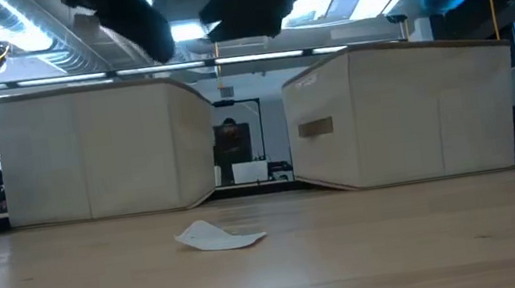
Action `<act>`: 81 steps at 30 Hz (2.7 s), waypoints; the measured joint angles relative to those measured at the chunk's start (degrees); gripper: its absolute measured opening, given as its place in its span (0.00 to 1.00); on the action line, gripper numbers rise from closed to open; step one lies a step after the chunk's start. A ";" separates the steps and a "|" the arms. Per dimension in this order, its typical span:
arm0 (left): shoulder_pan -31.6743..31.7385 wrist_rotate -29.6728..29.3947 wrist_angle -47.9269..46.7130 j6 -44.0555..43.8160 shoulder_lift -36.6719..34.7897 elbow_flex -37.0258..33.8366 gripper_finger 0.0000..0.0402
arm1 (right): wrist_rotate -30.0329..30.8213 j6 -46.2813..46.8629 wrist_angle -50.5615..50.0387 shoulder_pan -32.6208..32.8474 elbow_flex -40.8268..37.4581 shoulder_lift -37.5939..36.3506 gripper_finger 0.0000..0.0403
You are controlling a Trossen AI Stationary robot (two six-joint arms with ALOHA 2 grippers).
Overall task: Sort clothes
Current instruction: Put the dark blue sock into the left brown laundry organizer, then return to Home Position
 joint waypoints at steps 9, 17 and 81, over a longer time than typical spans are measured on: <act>28.55 16.64 -3.10 -6.87 -0.06 -1.09 0.04 | 0.54 0.15 5.66 0.00 -0.02 6.79 0.71; 35.91 25.03 -17.27 -23.38 3.44 0.54 0.29 | 0.54 3.08 5.92 0.02 -0.03 8.37 0.71; 2.45 57.06 15.27 -32.29 -33.86 -41.96 0.01 | -1.59 12.01 25.13 3.02 -53.70 -44.33 0.02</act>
